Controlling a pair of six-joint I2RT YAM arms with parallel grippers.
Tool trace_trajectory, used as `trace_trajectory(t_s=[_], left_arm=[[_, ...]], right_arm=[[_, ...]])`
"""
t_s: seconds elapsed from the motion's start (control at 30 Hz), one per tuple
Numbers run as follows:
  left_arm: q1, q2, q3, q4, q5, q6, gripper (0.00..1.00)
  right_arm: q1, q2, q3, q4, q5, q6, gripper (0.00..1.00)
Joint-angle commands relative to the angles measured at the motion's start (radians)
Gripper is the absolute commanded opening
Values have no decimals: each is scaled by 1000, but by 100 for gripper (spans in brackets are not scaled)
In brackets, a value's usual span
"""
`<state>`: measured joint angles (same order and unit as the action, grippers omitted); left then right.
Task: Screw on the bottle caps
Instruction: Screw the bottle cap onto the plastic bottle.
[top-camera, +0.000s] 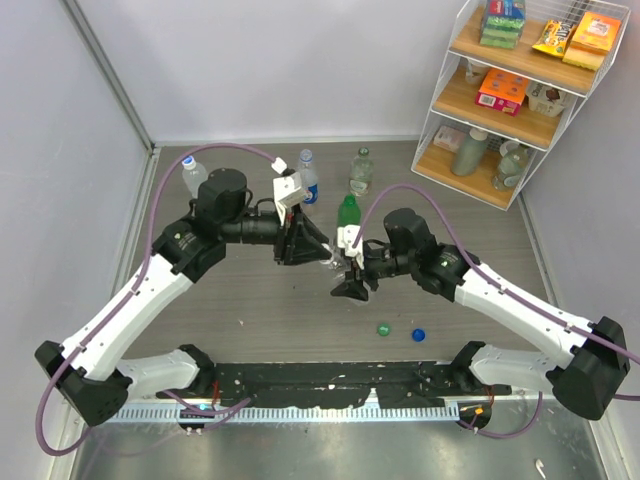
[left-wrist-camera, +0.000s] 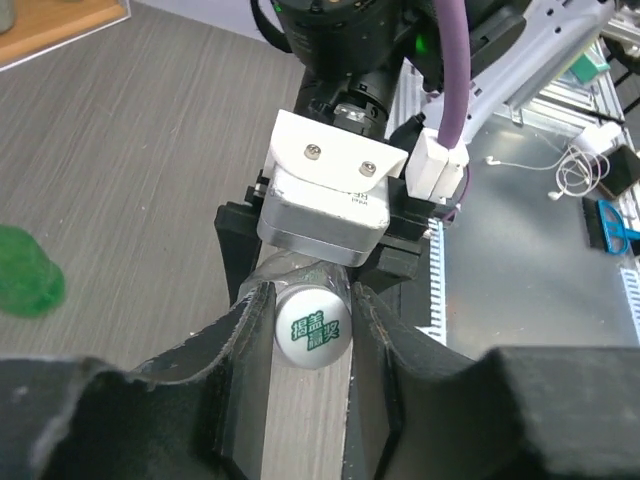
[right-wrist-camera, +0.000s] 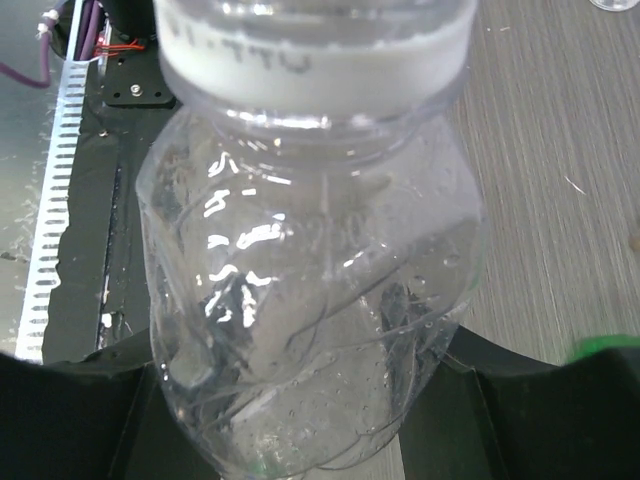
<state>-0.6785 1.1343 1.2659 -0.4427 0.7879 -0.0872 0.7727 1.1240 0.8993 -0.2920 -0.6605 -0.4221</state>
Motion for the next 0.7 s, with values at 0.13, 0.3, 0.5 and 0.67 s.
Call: trace_trajectory(t_s=[0.13,0.3,0.5,0.67], left_arm=[[80,41,23,83,123,-46,99],[194,5,21,301,129,-305,100],[197,5,38,436,207,-359,100],[198,41,38,499,244,-349,100]], right_arm=[[10,-53,59,105,-67,-49,1],[10,-70,49,99,5,-30,1],[10,-53,62,102,160,31,1],[8,-30,92,122,242,45,1]])
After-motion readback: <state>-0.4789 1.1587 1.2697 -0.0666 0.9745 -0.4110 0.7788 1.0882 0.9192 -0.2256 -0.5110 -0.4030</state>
